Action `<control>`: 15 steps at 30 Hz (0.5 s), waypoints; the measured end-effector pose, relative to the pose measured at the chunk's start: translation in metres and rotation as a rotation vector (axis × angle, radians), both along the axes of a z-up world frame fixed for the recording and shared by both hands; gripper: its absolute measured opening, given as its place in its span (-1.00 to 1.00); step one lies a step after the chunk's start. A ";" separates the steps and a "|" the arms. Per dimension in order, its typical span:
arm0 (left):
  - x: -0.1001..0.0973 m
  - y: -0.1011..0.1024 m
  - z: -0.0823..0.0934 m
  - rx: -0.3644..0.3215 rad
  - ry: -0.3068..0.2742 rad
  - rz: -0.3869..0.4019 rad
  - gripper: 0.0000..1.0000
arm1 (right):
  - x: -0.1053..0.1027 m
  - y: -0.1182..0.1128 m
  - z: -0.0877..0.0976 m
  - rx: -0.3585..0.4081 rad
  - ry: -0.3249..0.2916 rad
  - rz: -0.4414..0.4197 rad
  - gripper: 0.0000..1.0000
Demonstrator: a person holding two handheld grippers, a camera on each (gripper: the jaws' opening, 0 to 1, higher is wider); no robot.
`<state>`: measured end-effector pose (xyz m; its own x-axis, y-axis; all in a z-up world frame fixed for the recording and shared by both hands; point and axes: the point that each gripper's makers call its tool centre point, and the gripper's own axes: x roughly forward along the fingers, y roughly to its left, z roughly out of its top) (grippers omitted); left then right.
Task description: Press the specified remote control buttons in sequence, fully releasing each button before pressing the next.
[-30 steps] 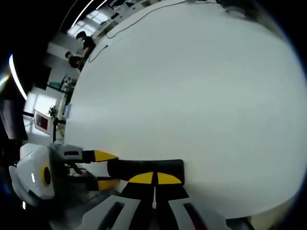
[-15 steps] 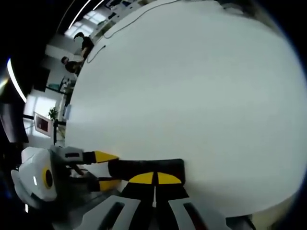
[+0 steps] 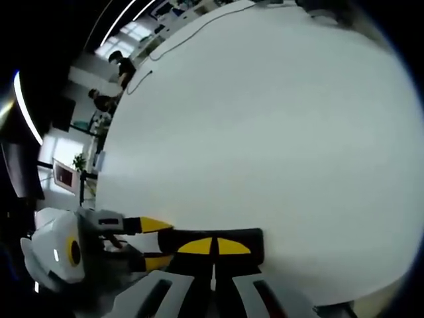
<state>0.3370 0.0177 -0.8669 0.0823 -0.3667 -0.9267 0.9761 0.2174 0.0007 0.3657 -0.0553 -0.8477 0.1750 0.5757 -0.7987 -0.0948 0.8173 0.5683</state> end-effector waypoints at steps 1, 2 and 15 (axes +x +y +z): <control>0.000 0.000 0.000 0.000 0.000 0.000 -0.51 | 0.000 0.000 -0.001 -0.004 0.003 0.003 -1.00; 0.000 0.000 0.000 0.000 0.000 0.000 -0.51 | -0.001 0.000 -0.002 -0.005 0.008 0.007 -1.00; 0.000 0.000 0.000 0.000 0.000 0.000 -0.51 | -0.002 0.008 -0.005 0.000 0.003 0.025 -1.00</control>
<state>0.3371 0.0179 -0.8671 0.0827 -0.3669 -0.9266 0.9760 0.2176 0.0009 0.3633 -0.0475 -0.8525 0.1586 0.5796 -0.7993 -0.1135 0.8149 0.5684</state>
